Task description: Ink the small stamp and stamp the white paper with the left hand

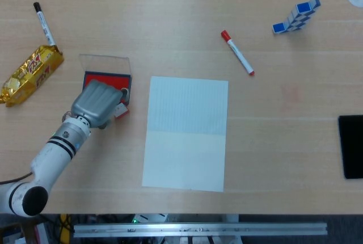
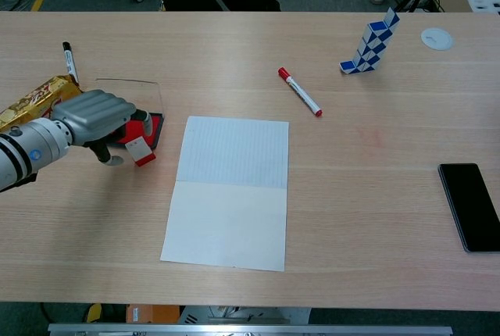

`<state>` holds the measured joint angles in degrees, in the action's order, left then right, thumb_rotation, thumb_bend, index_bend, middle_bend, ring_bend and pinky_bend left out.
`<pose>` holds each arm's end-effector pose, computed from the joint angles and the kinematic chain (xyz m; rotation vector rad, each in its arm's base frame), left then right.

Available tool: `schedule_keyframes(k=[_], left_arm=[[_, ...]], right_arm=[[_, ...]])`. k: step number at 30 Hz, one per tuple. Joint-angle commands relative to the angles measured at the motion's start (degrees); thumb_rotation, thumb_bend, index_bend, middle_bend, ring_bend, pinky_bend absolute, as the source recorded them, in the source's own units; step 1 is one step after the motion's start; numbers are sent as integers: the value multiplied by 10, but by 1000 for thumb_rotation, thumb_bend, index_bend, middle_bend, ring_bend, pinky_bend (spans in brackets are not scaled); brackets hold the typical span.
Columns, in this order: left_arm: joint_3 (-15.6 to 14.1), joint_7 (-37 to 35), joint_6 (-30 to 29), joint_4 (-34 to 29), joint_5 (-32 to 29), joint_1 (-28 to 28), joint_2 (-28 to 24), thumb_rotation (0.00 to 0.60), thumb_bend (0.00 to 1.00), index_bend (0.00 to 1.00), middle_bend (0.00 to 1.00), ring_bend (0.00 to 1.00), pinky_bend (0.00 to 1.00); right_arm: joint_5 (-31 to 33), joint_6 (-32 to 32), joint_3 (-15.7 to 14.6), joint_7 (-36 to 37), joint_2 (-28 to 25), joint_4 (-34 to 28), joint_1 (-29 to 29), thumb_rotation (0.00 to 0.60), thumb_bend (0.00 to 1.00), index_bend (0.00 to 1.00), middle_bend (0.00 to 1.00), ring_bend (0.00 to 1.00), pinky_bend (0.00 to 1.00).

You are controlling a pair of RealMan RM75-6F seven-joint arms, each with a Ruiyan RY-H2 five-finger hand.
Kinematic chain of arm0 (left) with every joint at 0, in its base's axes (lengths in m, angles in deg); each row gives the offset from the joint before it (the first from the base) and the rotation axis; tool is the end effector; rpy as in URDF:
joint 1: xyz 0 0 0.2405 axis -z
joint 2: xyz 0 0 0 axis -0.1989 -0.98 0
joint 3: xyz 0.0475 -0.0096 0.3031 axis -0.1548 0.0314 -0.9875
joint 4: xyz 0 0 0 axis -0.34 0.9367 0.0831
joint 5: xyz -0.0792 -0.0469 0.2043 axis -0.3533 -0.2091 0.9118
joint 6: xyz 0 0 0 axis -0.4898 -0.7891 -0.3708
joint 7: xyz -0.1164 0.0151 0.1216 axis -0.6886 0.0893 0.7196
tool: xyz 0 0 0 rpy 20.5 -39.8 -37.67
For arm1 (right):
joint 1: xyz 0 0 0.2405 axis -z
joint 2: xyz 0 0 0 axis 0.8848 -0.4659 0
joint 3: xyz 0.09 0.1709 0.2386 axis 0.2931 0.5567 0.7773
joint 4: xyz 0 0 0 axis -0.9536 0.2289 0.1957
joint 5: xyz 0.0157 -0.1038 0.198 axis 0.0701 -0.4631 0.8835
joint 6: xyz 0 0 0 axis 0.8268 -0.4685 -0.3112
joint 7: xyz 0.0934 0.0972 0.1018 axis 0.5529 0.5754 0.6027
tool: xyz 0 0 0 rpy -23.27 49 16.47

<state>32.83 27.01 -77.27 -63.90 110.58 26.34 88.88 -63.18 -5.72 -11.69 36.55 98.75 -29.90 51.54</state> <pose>-0.2440 0.3339 -0.0312 -2.0882 -0.8918 -0.4919 -0.3560 -0.2615 0.1942 1.4287 -0.8129 0.7957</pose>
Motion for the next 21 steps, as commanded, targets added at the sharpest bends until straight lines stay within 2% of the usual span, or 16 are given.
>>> schedule_keyframes(k=[1, 21], left_arm=[[-6, 10, -2, -3, -13, 7, 0, 600, 185, 340, 954, 956, 1000], [-37, 27, 2, -26, -52, 42, -13, 600, 185, 339, 952, 957, 1000]], right_arm=[[0, -1, 0, 1, 0, 1, 1, 600, 110, 239, 327, 259, 387], [4, -5, -4, 11, 3, 8, 10, 600, 110, 239, 327, 259, 387]])
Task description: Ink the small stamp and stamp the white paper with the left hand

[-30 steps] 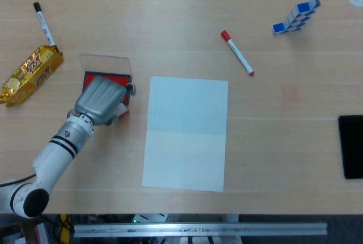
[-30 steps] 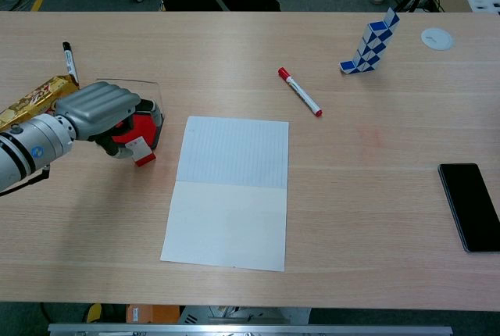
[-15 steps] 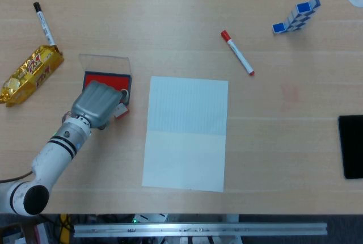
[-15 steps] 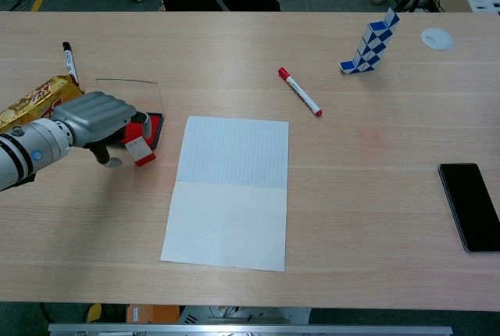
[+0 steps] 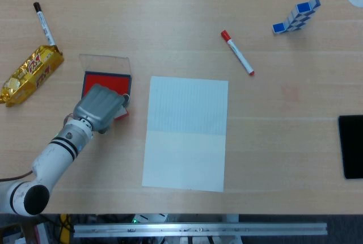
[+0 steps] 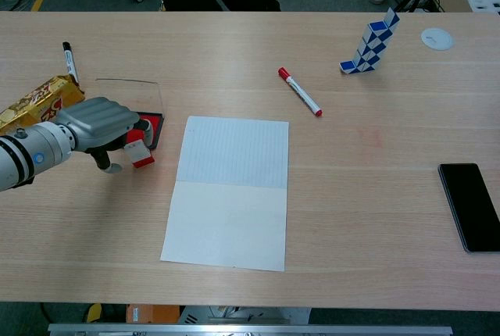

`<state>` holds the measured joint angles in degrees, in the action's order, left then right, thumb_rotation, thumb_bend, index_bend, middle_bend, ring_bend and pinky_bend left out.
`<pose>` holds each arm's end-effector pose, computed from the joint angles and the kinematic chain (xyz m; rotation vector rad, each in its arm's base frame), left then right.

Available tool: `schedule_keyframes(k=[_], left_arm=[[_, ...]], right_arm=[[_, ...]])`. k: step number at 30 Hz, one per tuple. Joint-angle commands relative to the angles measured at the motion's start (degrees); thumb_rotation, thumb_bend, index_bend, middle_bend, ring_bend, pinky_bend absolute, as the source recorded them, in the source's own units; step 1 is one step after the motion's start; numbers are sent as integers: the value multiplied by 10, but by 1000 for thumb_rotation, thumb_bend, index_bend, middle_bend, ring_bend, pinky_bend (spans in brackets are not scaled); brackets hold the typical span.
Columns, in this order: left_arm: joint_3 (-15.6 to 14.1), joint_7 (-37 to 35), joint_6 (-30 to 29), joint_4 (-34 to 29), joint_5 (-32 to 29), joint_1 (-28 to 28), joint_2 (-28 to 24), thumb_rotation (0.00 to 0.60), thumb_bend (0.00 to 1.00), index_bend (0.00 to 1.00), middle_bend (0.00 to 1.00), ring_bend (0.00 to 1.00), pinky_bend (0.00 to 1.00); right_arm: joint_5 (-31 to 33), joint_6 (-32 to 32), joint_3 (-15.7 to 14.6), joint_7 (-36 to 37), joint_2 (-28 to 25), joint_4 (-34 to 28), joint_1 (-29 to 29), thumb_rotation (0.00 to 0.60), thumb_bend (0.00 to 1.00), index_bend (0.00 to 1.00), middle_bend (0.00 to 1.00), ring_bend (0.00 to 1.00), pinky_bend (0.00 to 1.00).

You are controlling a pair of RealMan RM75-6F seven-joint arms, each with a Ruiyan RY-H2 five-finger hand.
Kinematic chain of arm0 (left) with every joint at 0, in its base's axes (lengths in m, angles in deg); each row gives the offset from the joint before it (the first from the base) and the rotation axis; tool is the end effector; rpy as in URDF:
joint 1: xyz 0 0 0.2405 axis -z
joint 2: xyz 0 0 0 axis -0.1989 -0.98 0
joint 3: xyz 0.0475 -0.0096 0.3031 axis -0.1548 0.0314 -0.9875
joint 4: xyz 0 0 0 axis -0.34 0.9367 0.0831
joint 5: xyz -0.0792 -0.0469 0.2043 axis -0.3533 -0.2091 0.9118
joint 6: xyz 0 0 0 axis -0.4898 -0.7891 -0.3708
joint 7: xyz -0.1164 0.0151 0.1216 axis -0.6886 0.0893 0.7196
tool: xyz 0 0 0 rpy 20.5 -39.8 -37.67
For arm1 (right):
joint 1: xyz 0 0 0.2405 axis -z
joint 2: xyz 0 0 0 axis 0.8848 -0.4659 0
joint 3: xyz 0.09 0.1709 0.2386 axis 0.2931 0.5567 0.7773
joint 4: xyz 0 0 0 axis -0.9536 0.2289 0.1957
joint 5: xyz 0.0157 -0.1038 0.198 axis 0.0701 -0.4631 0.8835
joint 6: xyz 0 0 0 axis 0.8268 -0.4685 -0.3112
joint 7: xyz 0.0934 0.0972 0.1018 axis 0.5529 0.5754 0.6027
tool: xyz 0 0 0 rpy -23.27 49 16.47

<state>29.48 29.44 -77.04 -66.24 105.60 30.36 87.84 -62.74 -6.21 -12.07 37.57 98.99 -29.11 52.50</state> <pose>-0.2388 0.3312 -0.0335 -2.1412 -0.8877 -0.4173 -0.3645 -0.2545 0.1953 1.4064 -0.8318 0.7862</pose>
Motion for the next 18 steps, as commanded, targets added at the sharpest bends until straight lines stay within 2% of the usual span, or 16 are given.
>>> schedule_keyframes(k=[1, 13, 18], left_arm=[[-5, 3, -1, -4, -3, 3, -5, 600, 185, 339, 951, 957, 1000], [-38, 11, -13, -40, 1, 6, -29, 600, 185, 339, 945, 954, 1000], [-31, -2, -28, -50, 17, 5, -34, 600, 185, 337, 940, 950, 1000]], right_arm=[[0, 0, 0, 1, 1, 1, 0, 600, 110, 239, 327, 259, 387], [-2, -5, 0, 0, -1, -2, 3, 600, 110, 239, 327, 259, 387], [-3, -9, 0, 1, -3, -4, 6, 600, 111, 239, 327, 259, 387]])
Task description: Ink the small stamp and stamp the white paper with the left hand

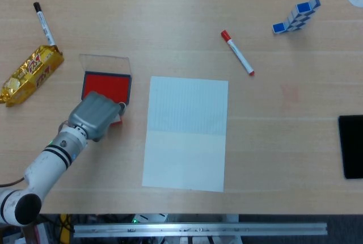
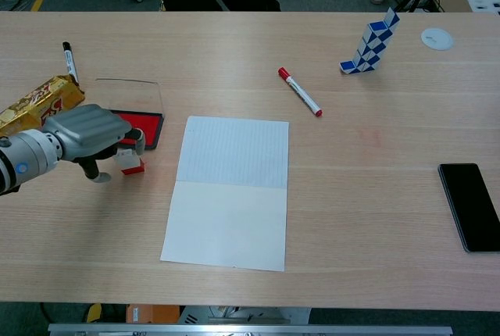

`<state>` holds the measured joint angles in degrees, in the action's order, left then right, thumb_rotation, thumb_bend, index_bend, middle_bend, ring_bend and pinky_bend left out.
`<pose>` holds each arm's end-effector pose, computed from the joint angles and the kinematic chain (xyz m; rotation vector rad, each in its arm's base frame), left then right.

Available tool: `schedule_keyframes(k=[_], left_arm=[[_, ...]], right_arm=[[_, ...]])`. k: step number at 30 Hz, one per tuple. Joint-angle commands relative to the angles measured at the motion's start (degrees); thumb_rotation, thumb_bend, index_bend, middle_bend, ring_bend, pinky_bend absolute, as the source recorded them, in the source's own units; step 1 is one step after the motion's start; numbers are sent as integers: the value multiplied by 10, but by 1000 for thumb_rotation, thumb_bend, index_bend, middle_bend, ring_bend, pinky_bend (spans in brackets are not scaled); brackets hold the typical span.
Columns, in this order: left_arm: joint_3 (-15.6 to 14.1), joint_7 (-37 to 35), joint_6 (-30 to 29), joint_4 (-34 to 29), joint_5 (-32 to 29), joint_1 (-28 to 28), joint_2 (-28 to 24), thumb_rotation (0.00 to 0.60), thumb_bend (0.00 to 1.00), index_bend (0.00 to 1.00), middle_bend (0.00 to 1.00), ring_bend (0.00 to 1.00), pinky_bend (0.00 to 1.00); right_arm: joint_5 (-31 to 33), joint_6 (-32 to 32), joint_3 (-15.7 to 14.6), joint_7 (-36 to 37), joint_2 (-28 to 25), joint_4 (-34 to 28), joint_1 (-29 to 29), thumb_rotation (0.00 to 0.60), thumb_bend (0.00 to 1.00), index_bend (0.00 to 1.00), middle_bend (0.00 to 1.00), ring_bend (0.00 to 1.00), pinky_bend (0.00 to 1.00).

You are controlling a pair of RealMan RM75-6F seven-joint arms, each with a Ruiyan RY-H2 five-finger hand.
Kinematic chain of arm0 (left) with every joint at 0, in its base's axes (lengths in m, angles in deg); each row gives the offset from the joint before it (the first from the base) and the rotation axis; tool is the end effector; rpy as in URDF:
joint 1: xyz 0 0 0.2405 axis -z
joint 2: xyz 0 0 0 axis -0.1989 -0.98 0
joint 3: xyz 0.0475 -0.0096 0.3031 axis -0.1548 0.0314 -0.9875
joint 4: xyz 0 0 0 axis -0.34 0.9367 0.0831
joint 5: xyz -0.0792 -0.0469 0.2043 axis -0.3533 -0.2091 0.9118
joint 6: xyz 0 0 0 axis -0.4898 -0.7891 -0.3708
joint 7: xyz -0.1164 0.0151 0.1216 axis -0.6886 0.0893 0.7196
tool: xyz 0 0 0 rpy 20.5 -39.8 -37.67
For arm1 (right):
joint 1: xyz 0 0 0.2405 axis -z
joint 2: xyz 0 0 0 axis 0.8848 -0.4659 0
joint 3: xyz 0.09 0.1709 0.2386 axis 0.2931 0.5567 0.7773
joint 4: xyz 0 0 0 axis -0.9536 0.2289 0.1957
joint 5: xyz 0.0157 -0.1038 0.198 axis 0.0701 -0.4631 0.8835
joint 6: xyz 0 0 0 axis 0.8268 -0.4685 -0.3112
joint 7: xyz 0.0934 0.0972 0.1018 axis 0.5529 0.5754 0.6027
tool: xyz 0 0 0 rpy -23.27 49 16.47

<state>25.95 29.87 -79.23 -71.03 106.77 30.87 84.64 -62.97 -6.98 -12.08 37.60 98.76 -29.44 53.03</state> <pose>-0.2385 0.3137 -0.0194 -2.1744 -0.8671 -0.3936 -0.3642 -0.2510 0.1978 1.3979 -0.8274 0.7906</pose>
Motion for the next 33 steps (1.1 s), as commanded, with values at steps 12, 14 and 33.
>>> schedule_keyframes(k=[12, 14, 33], left_arm=[[7, 15, 0, 23, -48, 20, 10, 600, 185, 324, 939, 949, 1000], [0, 24, 0, 20, -59, 22, 8, 600, 185, 325, 939, 949, 1000], [-34, 40, -21, -24, -53, 22, -5, 600, 185, 340, 939, 949, 1000]], right_arm=[[2, -4, 0, 8, -1, 4, 6, 600, 111, 239, 327, 259, 387], [3, -3, 0, 10, 0, 6, 6, 600, 110, 239, 327, 259, 387], [-2, -8, -2, 21, 2, 11, 12, 600, 111, 239, 327, 259, 387]])
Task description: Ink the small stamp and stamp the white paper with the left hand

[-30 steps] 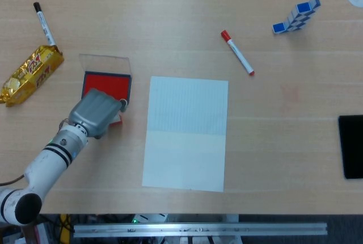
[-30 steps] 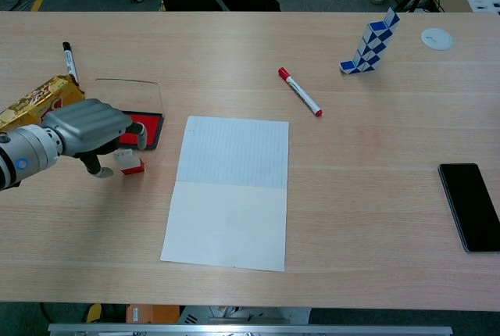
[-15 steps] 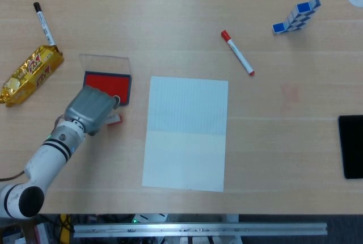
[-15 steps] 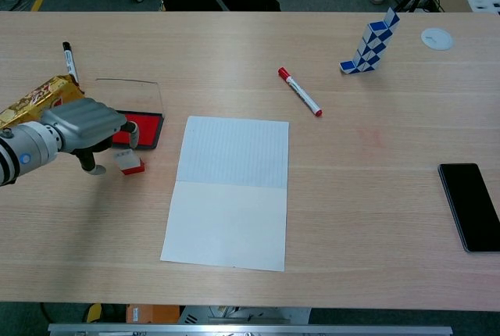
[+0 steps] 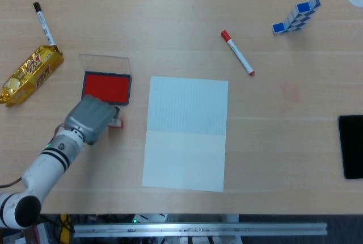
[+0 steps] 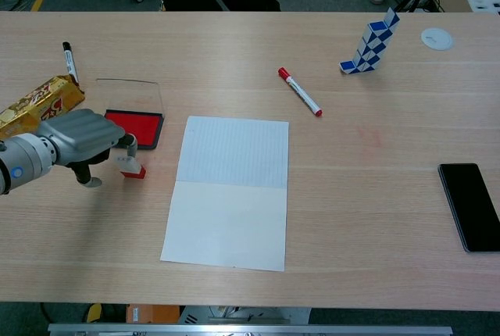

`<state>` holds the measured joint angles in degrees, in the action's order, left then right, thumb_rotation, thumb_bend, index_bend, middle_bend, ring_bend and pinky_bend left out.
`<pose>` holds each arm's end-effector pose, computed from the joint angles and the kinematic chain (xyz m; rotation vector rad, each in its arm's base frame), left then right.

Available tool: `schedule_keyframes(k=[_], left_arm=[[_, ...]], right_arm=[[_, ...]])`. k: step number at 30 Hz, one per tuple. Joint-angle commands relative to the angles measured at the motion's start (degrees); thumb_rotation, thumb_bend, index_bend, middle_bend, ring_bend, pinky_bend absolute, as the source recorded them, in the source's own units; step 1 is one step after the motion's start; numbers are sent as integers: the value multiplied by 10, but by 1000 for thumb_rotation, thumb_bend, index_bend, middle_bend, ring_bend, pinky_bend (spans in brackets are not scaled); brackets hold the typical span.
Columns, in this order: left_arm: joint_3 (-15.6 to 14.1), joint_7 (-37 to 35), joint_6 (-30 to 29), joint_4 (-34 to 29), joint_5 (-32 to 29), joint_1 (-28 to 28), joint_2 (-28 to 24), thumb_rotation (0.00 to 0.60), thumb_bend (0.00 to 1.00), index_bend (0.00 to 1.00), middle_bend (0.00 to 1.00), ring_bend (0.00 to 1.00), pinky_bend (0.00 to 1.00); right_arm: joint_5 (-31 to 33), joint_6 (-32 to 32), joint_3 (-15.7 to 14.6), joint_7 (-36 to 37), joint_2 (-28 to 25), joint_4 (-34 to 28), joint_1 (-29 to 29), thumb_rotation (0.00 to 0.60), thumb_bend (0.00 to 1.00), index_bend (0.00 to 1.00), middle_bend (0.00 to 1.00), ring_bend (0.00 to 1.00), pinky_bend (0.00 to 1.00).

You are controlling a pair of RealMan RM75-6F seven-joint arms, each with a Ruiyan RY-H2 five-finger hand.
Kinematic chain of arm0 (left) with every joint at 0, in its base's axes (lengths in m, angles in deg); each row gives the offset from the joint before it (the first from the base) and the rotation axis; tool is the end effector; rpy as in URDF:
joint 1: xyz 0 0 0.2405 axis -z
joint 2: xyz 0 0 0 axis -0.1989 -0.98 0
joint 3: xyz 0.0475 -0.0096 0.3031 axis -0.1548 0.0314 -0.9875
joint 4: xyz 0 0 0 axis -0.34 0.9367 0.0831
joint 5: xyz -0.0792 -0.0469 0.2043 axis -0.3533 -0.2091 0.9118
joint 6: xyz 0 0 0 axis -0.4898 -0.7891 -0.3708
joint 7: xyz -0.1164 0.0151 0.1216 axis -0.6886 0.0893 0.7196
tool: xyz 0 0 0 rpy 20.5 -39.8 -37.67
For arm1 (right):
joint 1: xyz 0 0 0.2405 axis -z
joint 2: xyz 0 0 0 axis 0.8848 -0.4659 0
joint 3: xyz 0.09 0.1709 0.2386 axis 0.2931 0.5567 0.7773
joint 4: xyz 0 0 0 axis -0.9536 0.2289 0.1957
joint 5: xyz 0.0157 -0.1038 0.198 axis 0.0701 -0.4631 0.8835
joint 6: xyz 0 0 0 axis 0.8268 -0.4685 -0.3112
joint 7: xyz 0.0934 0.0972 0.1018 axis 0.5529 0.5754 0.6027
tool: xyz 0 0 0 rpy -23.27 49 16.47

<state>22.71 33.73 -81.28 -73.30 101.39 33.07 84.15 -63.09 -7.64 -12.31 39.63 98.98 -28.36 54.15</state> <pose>-0.2448 0.3066 -0.0173 -2.1773 -0.8610 -0.2975 -0.3722 -0.2434 0.1999 1.3747 -0.8475 0.7963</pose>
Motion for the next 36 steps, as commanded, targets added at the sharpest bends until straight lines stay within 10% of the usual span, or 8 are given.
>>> schedule_keyframes(k=[1, 36], left_arm=[[-4, 2, -2, -3, 2, -1, -1, 600, 185, 340, 940, 949, 1000], [31, -15, -113, 34, 52, -79, 91, 600, 192, 468, 993, 999, 1000]], right_arm=[[-1, -2, 0, 2, -1, 0, 1, 600, 111, 239, 327, 259, 387], [-9, 3, -2, 24, -3, 13, 3, 600, 110, 239, 327, 259, 387]])
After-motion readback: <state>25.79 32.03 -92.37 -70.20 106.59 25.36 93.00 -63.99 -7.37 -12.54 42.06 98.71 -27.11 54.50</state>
